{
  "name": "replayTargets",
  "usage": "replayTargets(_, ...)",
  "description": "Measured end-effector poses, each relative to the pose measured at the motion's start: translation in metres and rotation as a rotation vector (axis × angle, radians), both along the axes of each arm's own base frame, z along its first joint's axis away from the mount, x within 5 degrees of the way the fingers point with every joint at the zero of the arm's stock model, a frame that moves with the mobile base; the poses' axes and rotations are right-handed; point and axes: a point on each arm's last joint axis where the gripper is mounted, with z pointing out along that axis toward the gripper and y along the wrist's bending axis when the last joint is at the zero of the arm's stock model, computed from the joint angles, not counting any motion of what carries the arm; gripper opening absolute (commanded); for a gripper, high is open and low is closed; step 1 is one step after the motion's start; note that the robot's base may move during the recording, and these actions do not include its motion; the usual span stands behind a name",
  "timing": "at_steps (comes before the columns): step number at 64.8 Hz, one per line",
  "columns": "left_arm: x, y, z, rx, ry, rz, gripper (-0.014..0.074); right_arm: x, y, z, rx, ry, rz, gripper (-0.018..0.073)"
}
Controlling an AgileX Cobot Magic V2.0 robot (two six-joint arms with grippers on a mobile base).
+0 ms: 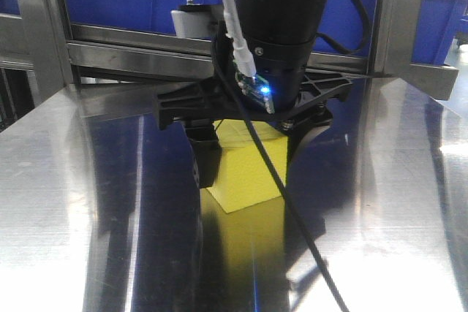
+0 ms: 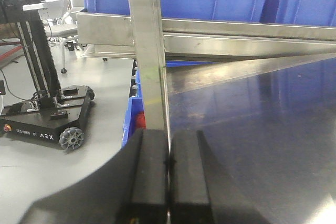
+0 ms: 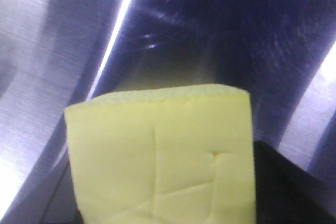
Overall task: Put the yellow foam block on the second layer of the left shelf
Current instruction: 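Close the right gripper on the cube and lift it, then raise the held cube with the right gripper away from the table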
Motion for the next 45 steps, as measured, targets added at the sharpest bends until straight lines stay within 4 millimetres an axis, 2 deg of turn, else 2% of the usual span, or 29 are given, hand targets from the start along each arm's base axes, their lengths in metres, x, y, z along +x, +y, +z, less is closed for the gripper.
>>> replayTargets(8,0.000,0.000,0.000,0.000,0.000,0.000,0.0136,0.002,-0.004,0.014,0.038,-0.053,0.000,0.0330)
replayTargets(17,0.000,0.000,0.000,0.000,0.000,0.000,0.0136,0.007,-0.022,0.043,0.092,-0.176,-0.010,0.0330)
replayTargets(22,0.000,0.000,0.000,0.000,0.000,0.000,0.0136,0.009,-0.040,0.057,0.125,-0.253,-0.028,0.0330)
replayTargets(30,0.000,0.000,0.000,0.000,0.000,0.000,0.0136,0.006,-0.079,0.068,0.146,-0.337,-0.085,0.0330)
replayTargets(37,0.000,0.000,0.000,0.000,0.000,0.000,0.0136,-0.005,-0.116,0.074,0.148,-0.387,-0.148,0.0330)
replayTargets(45,0.000,0.000,0.000,0.000,0.000,0.000,0.0136,-0.028,-0.158,0.076,0.131,-0.435,-0.223,0.0330)
